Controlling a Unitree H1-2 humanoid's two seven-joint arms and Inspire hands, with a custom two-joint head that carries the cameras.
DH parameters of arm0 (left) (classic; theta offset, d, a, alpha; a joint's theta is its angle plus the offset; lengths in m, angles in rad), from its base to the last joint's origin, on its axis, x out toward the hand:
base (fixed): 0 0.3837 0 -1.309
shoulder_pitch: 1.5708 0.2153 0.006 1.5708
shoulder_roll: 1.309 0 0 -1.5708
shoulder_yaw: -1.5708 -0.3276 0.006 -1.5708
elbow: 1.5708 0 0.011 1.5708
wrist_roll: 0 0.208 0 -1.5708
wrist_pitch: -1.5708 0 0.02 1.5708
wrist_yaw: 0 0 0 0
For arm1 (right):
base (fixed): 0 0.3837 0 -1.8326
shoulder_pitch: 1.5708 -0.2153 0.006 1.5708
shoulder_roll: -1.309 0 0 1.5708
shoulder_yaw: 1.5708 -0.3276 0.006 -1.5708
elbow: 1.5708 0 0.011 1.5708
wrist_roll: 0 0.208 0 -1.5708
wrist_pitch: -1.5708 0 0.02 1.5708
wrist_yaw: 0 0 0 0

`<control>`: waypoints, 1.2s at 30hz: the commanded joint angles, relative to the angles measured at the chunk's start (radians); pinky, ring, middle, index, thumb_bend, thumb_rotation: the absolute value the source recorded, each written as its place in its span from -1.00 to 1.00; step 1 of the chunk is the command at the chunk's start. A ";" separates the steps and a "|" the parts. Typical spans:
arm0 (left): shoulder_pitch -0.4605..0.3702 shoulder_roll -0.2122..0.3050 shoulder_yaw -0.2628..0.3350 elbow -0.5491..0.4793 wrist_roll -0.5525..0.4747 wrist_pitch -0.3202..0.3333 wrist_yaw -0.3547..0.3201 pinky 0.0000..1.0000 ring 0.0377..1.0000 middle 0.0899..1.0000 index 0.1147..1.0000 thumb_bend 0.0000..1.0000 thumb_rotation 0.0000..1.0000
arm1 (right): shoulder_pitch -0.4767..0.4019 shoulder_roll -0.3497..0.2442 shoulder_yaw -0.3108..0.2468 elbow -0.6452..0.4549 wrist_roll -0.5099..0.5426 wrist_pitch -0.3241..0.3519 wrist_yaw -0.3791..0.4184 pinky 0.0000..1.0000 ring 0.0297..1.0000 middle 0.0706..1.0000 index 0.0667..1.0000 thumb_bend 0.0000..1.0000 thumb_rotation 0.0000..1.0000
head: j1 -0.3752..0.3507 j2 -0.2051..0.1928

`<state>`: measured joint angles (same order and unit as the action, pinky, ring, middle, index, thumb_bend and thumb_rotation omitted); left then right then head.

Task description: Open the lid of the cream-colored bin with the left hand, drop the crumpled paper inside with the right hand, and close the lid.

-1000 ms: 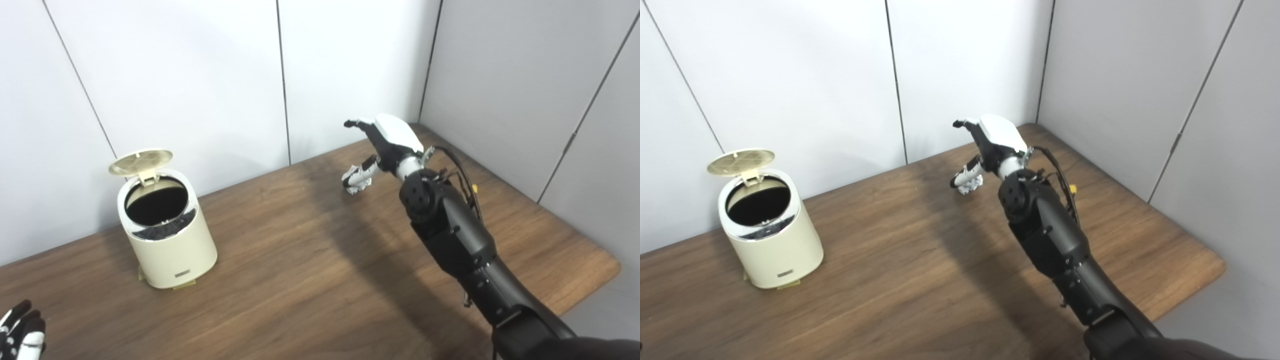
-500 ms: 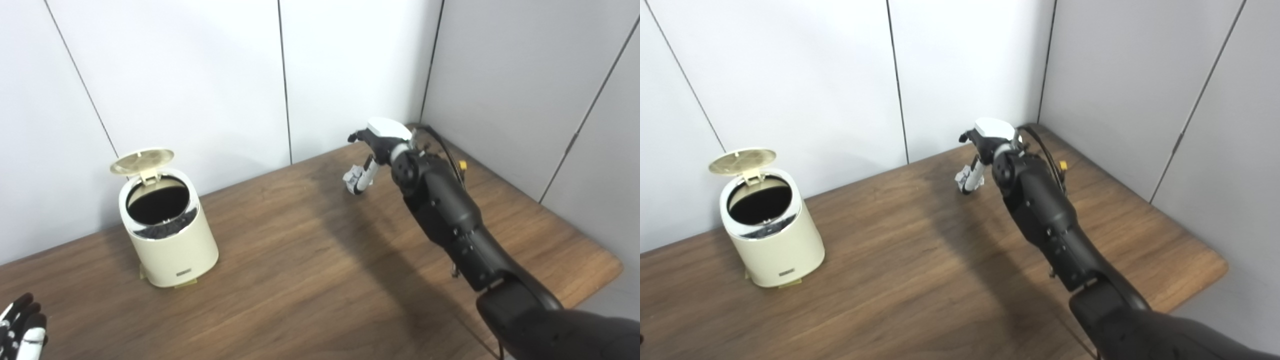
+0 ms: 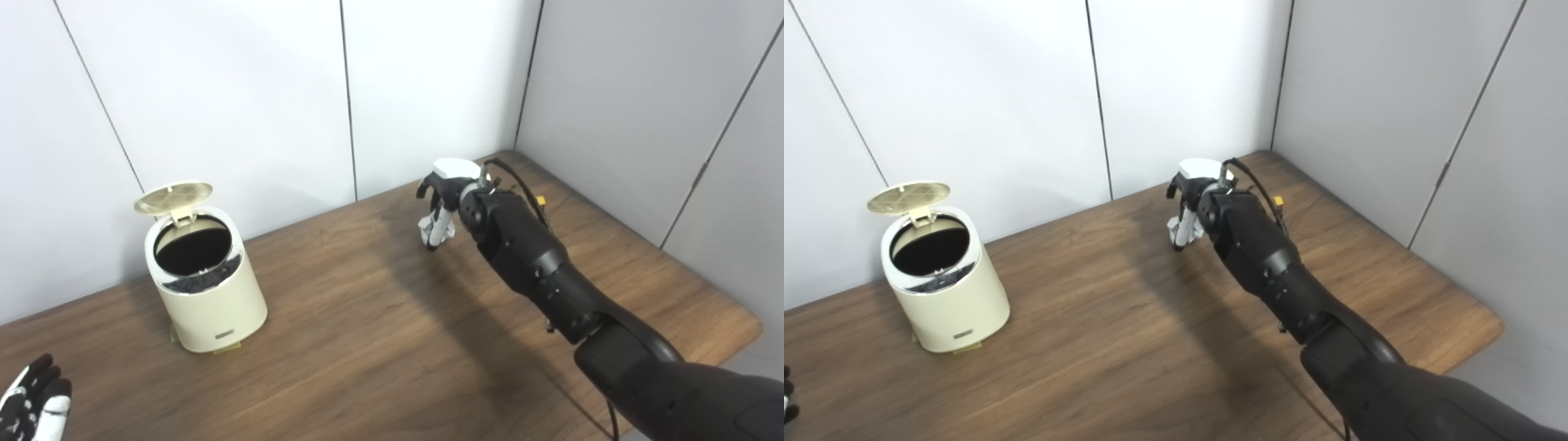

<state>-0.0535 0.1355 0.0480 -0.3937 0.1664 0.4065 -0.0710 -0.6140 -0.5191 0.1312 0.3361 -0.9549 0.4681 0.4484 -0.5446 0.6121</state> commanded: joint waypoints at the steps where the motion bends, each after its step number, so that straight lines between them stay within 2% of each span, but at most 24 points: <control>1: -0.029 -0.005 0.005 -0.046 -0.002 -0.010 0.017 0.80 0.84 0.82 0.95 -0.07 0.38 | -0.056 -0.033 0.013 -0.003 -0.009 0.000 -0.034 0.21 0.45 0.55 0.49 0.88 -0.87 | 0.001 0.001; 4: -0.029 -0.009 0.004 -0.052 0.001 -0.009 0.018 0.85 0.86 0.83 0.96 -0.10 0.38 | -0.063 -0.040 0.041 0.020 -0.018 0.000 -0.030 0.21 0.49 0.63 0.51 0.87 -0.82 | 0.010 0.002; 7: -0.032 -0.007 0.001 -0.059 0.010 -0.005 0.017 0.83 0.84 0.82 0.96 -0.15 0.36 | -0.068 -0.042 0.050 0.038 -0.014 0.001 -0.033 0.12 0.39 0.54 0.53 0.86 -0.81 | 0.010 0.004; 15: -0.038 -0.009 -0.001 -0.063 0.005 0.002 0.013 0.85 0.86 0.83 0.94 -0.17 0.35 | -0.070 -0.066 0.083 0.034 -0.019 0.000 -0.026 0.12 0.34 0.47 0.47 0.86 -0.74 | 0.010 0.008; 18: -0.045 -0.007 -0.005 -0.071 0.012 0.014 0.013 0.82 0.84 0.82 0.94 -0.22 0.33 | -0.069 -0.073 0.086 0.031 -0.010 0.000 -0.031 0.12 0.30 0.41 0.43 0.86 -0.76 | 0.011 0.012; 23: -0.052 -0.004 -0.008 -0.078 0.017 0.027 0.013 0.80 0.83 0.82 0.94 -0.26 0.29 | -0.069 -0.078 0.086 0.036 -0.013 0.000 -0.033 -0.05 0.11 0.22 0.39 0.82 -0.80 | 0.011 0.012; 26: -0.053 -0.003 -0.006 -0.084 0.014 0.033 0.012 0.80 0.83 0.82 0.94 -0.25 0.28 | -0.070 -0.085 0.084 0.037 -0.019 0.001 -0.020 -0.04 0.10 0.20 0.35 0.80 -0.83 | 0.010 0.020; 29: -0.055 -0.004 -0.008 -0.093 0.020 0.047 0.013 0.81 0.83 0.82 0.94 -0.25 0.27 | -0.069 -0.084 0.069 0.038 -0.018 0.001 -0.003 0.10 0.21 0.28 0.27 0.75 -0.88 | 0.009 0.026; 30: -0.056 -0.004 -0.009 -0.095 0.021 0.050 0.012 0.81 0.83 0.81 0.94 -0.26 0.27 | -0.066 -0.082 0.061 0.037 -0.011 0.001 -0.005 -0.05 0.06 0.17 0.23 0.70 -0.95 | 0.009 0.026; 31: -0.057 -0.004 -0.009 -0.096 0.021 0.052 0.012 0.80 0.83 0.81 0.94 -0.26 0.27 | -0.065 -0.080 0.055 0.036 -0.007 0.001 -0.007 -0.13 -0.03 -0.01 0.12 0.39 -0.98 | 0.009 0.026; 32: -0.057 -0.004 -0.010 -0.099 0.023 0.055 0.011 0.80 0.83 0.81 0.94 -0.26 0.26 | -0.059 -0.077 0.047 0.032 0.007 0.001 -0.024 -0.17 -0.08 -0.10 0.06 0.22 -0.99 | 0.012 0.032; 33: -0.058 -0.004 -0.010 -0.102 0.025 0.057 0.010 0.79 0.82 0.81 0.93 -0.26 0.25 | -0.054 -0.075 0.042 0.028 0.016 0.000 -0.045 -0.26 -0.18 -0.08 0.03 0.10 -1.00 | 0.012 0.032; 36: -0.060 -0.005 -0.010 -0.105 0.029 0.060 0.010 0.78 0.81 0.80 0.92 -0.27 0.22 | -0.046 -0.066 0.035 0.031 0.025 0.000 -0.092 -0.33 -0.25 -0.06 0.02 0.03 -1.00 | 0.012 0.032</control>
<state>-0.0794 0.1267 0.0386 -0.4602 0.1774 0.4656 -0.0708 -0.6257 -0.5681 0.1852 0.3921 -0.9269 0.4679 0.4000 -0.5323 0.6427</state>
